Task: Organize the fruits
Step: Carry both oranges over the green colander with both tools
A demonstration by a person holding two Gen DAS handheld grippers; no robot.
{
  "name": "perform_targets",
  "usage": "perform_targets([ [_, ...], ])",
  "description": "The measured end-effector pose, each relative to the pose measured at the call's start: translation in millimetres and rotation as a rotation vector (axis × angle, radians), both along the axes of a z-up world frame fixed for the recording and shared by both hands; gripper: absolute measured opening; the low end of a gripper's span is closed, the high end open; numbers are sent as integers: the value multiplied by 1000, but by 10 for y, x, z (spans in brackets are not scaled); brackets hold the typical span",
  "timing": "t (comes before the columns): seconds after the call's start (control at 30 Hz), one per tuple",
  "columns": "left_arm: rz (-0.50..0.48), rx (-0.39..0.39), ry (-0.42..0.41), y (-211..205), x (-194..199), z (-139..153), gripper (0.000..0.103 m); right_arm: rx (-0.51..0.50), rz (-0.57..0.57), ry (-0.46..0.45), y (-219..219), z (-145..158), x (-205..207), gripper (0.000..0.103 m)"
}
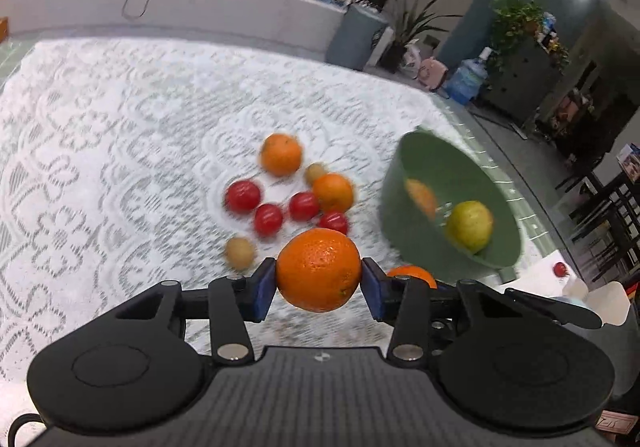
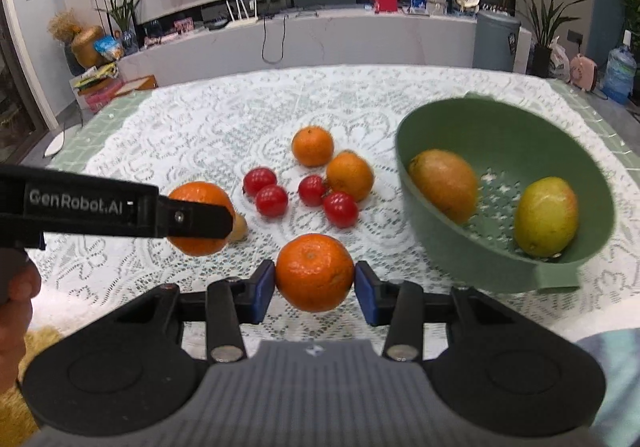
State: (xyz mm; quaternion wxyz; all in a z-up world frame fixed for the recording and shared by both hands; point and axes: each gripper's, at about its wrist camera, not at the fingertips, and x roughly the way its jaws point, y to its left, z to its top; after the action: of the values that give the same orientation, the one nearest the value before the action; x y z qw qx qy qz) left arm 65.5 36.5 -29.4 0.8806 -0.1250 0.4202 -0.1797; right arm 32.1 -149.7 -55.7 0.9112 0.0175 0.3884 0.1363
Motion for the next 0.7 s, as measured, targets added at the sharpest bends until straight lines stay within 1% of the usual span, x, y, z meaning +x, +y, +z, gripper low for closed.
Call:
perform_targets([
  [0.17, -70, -7, -40, -293, -4, 218, 51, 34, -21, -41, -303, 242, -102, 41],
  [0.27, -122, 5, -61, -525, 27, 320, 51, 59, -45, -53, -545, 366, -106, 41],
  [0.43, -188, 33, -71, -894, 137, 380, 51, 69, -97, -63, -960, 499, -37, 41],
  [0.57, -228, 39, -43, -1133, 270, 347, 51, 87, -134, -27, -1292, 529, 125, 41],
  [0.7, -261, 57, 13, -1345, 452, 268, 51, 42, -110, 7, -1467, 490, 330, 41],
])
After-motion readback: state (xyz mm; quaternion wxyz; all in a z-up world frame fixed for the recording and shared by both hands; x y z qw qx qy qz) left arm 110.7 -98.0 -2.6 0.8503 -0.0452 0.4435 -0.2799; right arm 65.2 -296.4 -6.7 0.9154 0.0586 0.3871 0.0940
